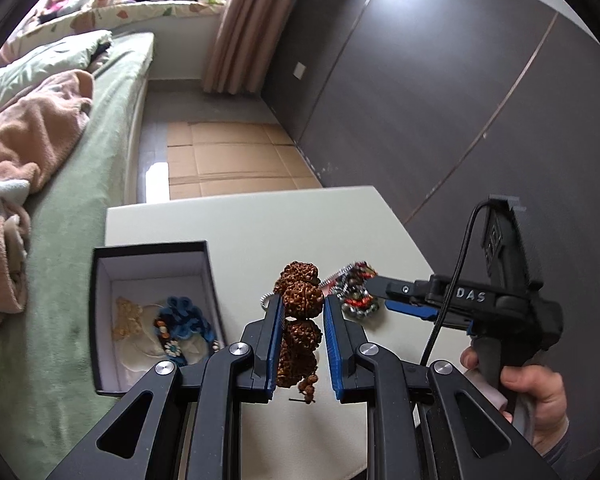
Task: Organize jewelry
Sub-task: 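Carry the brown beads toward the black box with the left gripper while the right gripper grasps the red-string bracelet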
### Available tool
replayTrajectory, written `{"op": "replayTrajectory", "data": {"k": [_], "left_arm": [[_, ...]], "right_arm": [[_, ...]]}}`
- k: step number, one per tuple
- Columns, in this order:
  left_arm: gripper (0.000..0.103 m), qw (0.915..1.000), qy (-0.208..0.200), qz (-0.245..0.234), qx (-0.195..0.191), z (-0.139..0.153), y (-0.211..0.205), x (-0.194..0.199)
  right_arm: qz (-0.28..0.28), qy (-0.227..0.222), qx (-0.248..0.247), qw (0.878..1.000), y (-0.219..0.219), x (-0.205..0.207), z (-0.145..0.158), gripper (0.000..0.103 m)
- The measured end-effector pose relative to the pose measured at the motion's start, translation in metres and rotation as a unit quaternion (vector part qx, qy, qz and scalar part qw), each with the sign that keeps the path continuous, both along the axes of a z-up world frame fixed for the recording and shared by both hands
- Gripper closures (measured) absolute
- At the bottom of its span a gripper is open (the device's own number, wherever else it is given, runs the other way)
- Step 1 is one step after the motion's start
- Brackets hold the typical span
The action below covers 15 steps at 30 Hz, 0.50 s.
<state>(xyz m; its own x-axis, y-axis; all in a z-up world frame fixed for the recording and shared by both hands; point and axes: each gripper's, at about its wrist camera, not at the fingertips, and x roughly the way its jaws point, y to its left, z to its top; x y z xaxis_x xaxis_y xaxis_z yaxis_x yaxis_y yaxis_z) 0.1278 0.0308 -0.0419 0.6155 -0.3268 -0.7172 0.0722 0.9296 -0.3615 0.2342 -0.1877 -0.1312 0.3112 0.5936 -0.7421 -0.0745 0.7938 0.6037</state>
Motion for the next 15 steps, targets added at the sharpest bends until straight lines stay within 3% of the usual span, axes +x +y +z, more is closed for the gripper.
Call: {"op": "replayTrajectory", "data": {"k": [2,5,11,15], "left_arm": [[0.082,1.0000,-0.005,0.007,-0.001,0.002,0.005,0.000],[0.082,0.9998,-0.009,0.016,-0.007,0.004,0.012,-0.001],[0.082,0.9995,-0.013,0.027,-0.012,0.007,0.022,-0.001],[0.082,0.9989,-0.019,0.039,-0.015,0.009,0.029,-0.004]], "right_arm": [[-0.005,0.000,-0.012,1.000,-0.001,0.003,-0.002,0.042],[-0.014,0.002,-0.030,0.999,-0.004,0.009,-0.007,0.054],[-0.034,-0.006,-0.063,0.997,-0.010,0.022,-0.012,0.056],[-0.032,-0.004,-0.083,0.996,-0.007,0.026,-0.016,0.072]]}}
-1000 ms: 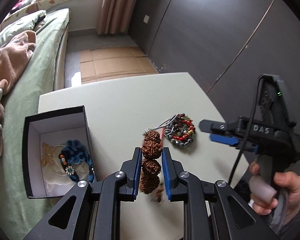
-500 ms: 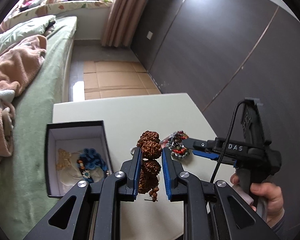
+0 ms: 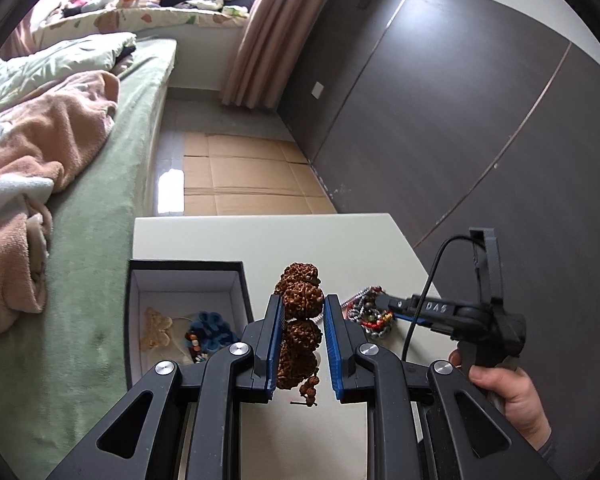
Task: Organize jewelry
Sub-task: 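Carry the brown beads toward the black box with the left gripper while the right gripper grasps the red-string bracelet, then open the left gripper over the box while the right gripper drops the red-string bracelet in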
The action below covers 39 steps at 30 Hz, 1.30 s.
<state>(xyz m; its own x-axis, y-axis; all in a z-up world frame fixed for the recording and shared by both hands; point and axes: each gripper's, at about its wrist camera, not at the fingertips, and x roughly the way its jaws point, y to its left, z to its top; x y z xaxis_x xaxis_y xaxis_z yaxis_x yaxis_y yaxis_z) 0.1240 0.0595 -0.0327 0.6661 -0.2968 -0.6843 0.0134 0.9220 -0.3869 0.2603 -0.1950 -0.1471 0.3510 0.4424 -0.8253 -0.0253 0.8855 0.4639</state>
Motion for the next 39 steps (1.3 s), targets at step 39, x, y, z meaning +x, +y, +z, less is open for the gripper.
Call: {"op": "replayTrajectory", "data": {"k": [39], "left_arm": [[0.059,0.9891,0.000,0.137,-0.055,-0.006,0.074,-0.005]], "right_arm": [[0.062,-0.172,0.124,0.975,0.031,-0.053,0.115,0.094]]}}
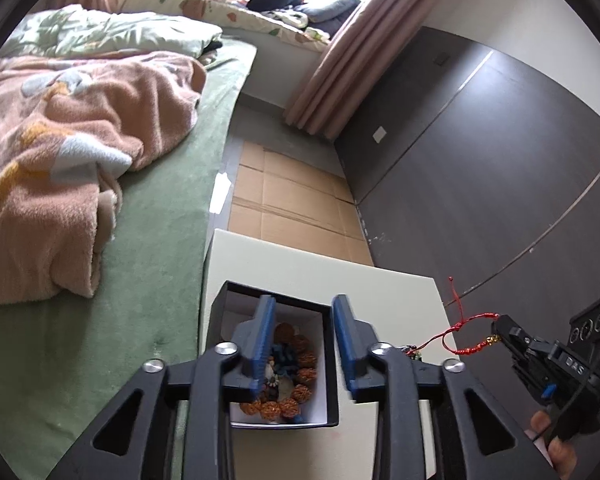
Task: Organize jewelry
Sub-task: 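Open the left gripper over the box while the right gripper drops the red-string bracelet in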
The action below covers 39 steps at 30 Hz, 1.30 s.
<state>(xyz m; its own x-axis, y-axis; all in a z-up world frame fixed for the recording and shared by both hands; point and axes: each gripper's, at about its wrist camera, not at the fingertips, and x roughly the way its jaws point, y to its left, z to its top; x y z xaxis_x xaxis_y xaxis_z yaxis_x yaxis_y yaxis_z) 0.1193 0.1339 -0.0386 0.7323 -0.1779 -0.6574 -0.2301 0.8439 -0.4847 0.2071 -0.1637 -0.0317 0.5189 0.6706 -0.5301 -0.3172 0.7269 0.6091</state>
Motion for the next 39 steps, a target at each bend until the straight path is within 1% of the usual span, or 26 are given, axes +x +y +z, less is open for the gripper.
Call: {"op": "replayTrajectory", "data": {"k": [1,2,3,9,16,17,18,19,20,21,25,35,37,39], "left_arm": [[0.053,1.0000,0.001,0.003,0.001,0.000,0.001,0.000],[0.042,1.0000,0.000,0.006,0.001,0.001,0.002,-0.001],[0.035,0.9999,-0.003,0.010,0.002,0.002,0.002,-0.002],[0.025,0.9994,-0.003,0.030,0.014,0.007,0.008,-0.007],[0.024,0.9988,0.003,0.049,0.007,0.004,0.021,-0.010],[0.024,0.9987,0.004,0.051,0.006,0.003,0.022,-0.010],[0.024,0.9986,0.004,0.052,0.005,0.003,0.023,-0.010],[0.024,0.9986,0.004,0.052,0.005,0.003,0.023,-0.010],[0.024,0.9987,0.005,0.050,0.004,0.003,0.023,-0.010],[0.024,0.9988,0.006,0.048,0.005,0.003,0.022,-0.009],[0.024,0.9991,0.006,0.042,0.005,0.003,0.017,-0.008],[0.024,0.9995,-0.002,0.009,0.030,0.007,-0.015,-0.001],[0.024,0.9994,-0.004,0.001,0.036,0.008,-0.023,0.001],[0.024,0.9992,-0.005,-0.009,0.038,0.008,-0.032,0.003]], "right_arm": [[0.007,-0.001,0.004,1.000,0.005,-0.001,0.000,0.094],[0.016,-0.003,0.008,1.000,0.011,-0.003,0.001,0.094],[0.027,-0.003,0.013,1.000,0.018,-0.005,0.001,0.094],[0.078,0.003,0.037,0.996,0.061,-0.010,-0.006,0.094],[0.122,0.024,0.066,0.990,0.105,-0.009,-0.026,0.094],[0.127,0.031,0.064,0.989,0.110,-0.008,-0.030,0.090],[0.136,0.043,0.059,0.988,0.115,-0.006,-0.035,0.070],[0.145,0.061,0.055,0.986,0.121,-0.003,-0.041,0.058],[0.143,0.067,0.056,0.986,0.121,-0.003,-0.044,0.043],[0.138,0.065,0.057,0.987,0.119,-0.004,-0.046,0.042],[0.123,0.061,0.049,0.989,0.102,-0.002,-0.046,0.042],[0.051,0.062,0.018,0.997,0.029,0.001,-0.041,0.041],[0.038,0.064,0.010,0.997,0.015,0.001,-0.040,0.039],[0.028,0.069,0.006,0.997,0.004,0.002,-0.040,0.030]]}}
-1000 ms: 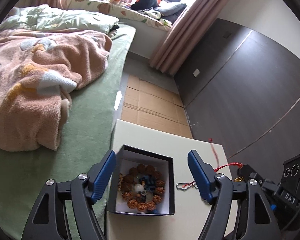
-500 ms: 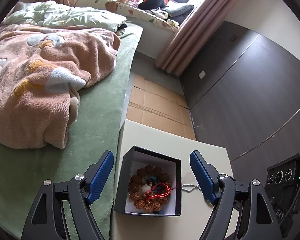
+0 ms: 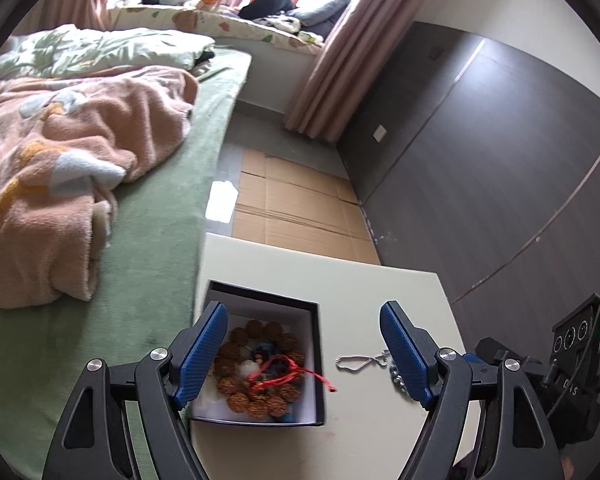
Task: Organize jewelry
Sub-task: 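Open the left gripper over the box while the right gripper drops the red-string bracelet in, then grasp the green and black bead necklace with the left gripper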
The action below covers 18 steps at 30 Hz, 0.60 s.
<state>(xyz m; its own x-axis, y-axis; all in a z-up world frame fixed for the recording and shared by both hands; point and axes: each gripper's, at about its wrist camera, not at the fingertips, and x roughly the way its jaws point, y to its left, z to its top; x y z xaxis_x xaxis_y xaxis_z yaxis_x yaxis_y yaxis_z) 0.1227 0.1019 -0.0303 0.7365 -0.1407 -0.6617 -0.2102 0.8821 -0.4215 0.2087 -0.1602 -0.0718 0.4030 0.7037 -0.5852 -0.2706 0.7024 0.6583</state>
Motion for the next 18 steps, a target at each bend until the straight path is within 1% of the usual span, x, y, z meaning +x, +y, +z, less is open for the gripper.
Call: {"op": "replayTrajectory", "data": {"k": [6,9,16,17,18], "left_arm": [[0.024,0.9995,-0.004,-0.031,0.011,0.000,-0.027,0.007],[0.024,0.9989,-0.004,-0.046,0.013,-0.001,-0.039,0.011],[0.024,0.9965,-0.002,-0.080,0.021,-0.007,-0.075,0.026],[0.024,0.9959,-0.002,-0.087,0.025,-0.009,-0.082,0.029],[0.027,0.9954,0.000,-0.092,0.028,-0.010,-0.087,0.030]], "right_arm": [[-0.026,0.012,-0.016,0.999,-0.031,0.002,-0.003,0.028],[-0.047,0.024,-0.034,0.998,-0.044,0.004,-0.007,0.028],[-0.081,0.062,-0.060,0.993,-0.074,0.011,-0.019,0.028],[-0.085,0.066,-0.060,0.992,-0.077,0.012,-0.021,0.028],[-0.088,0.069,-0.060,0.992,-0.081,0.012,-0.022,0.028]]}}
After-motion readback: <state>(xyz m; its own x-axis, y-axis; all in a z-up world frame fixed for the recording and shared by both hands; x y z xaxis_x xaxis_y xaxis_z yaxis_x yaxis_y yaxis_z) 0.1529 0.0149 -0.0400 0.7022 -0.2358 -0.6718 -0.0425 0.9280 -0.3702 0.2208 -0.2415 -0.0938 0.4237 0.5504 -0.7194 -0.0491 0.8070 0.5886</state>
